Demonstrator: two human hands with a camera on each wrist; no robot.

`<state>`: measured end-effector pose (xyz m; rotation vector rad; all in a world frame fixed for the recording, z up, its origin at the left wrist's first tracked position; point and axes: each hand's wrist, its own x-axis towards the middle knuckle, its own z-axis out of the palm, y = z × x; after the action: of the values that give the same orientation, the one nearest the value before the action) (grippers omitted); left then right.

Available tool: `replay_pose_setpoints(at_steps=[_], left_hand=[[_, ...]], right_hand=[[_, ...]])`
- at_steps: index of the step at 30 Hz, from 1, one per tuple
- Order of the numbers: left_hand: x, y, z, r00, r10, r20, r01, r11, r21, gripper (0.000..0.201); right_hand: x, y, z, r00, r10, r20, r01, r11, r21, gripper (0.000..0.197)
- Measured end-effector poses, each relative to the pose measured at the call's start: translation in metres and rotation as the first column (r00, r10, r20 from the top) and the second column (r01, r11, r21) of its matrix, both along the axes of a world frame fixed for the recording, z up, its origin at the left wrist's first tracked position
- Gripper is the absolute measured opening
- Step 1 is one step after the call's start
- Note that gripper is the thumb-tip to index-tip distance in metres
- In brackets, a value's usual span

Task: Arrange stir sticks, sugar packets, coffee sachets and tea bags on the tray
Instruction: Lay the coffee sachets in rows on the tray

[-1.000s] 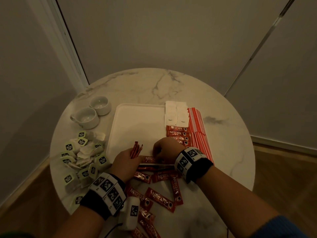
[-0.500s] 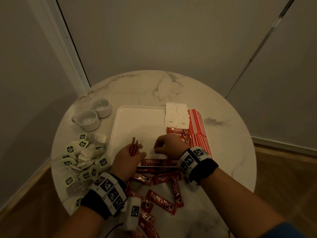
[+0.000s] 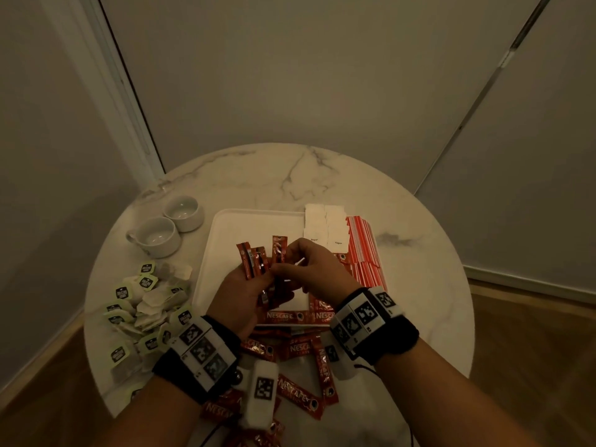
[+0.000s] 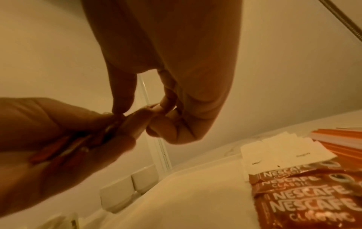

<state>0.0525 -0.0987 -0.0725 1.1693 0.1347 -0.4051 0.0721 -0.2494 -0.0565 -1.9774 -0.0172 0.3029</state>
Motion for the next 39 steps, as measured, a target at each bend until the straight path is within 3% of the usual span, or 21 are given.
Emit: replay_pose_setpoints(at_steps=[3,6,8,12,15,19,24,26,29,31,33,35,36,39], left_hand=[[0.001,-0.005,-0.004,1.000,0.011,0.015,-0.013,0.992,0.127,0.024],[0.006,-0.007,-0.013,0.985,0.166,-0.037,-0.154,0.966,0.208,0.020],[0.009,-0.005,-0.013,0.971,0.224,-0.077,-0.205,0.958,0.202,0.020],[0.010,-0.001,-0.007,0.979,0.176,-0.105,-0.174,0.984,0.024,0.035],[0.012,0.000,-0.009,0.987,0.160,-0.009,-0.159,0.983,0.089,0.016],[0.016,0.003,-0.017,0.972,0.233,-0.011,-0.230,0.966,0.119,0.008],[0.019,0.009,-0.025,0.961,0.270,-0.066,-0.263,0.961,0.089,0.008],[0.018,0.007,-0.025,0.965,0.248,-0.082,-0.237,0.964,0.122,0.008],[0.015,0.001,-0.025,0.976,0.173,-0.130,-0.153,0.977,0.150,0.016],[0.010,-0.006,-0.024,0.974,0.163,-0.159,-0.149,0.984,0.097,0.018],[0.007,-0.009,-0.025,0.965,0.189,-0.183,-0.178,0.981,0.079,0.019],[0.005,-0.007,-0.030,0.964,0.223,-0.141,-0.194,0.961,0.197,0.018],[0.002,-0.005,-0.032,0.973,0.223,-0.065,-0.190,0.925,0.330,0.017],[-0.011,0.003,-0.040,0.963,0.003,0.270,-0.201,0.677,0.709,0.020]], right_hand=[[-0.001,0.001,0.002,1.000,-0.017,0.005,0.017,0.999,0.042,0.022],[0.001,0.001,0.003,0.991,-0.107,0.074,0.098,0.988,0.119,0.018],[0.001,0.000,0.004,0.990,-0.084,0.117,0.080,0.996,0.036,0.022],[0.000,-0.004,0.004,0.973,0.136,0.188,-0.074,0.950,-0.302,0.032],[0.000,-0.004,0.004,0.954,0.234,0.188,-0.154,0.919,-0.363,0.034],[0.001,-0.010,0.003,0.966,0.196,0.168,-0.147,0.952,-0.270,0.013],[0.006,-0.021,0.000,0.992,0.086,0.091,-0.079,0.994,-0.076,0.017],[0.009,-0.021,-0.002,0.994,-0.056,0.093,0.053,0.998,0.041,0.020],[0.013,-0.017,-0.007,0.950,-0.311,-0.015,0.299,0.895,0.332,0.028],[0.013,-0.011,-0.009,0.941,-0.325,-0.092,0.332,0.844,0.421,0.030],[0.015,-0.005,-0.011,0.949,-0.301,-0.094,0.312,0.858,0.407,0.029],[0.020,-0.002,-0.013,0.951,-0.306,-0.046,0.303,0.893,0.334,0.026],[0.023,-0.002,-0.014,0.953,-0.302,-0.010,0.293,0.917,0.271,0.025],[0.033,-0.003,-0.018,0.989,-0.136,0.065,0.139,0.989,-0.046,0.034]])
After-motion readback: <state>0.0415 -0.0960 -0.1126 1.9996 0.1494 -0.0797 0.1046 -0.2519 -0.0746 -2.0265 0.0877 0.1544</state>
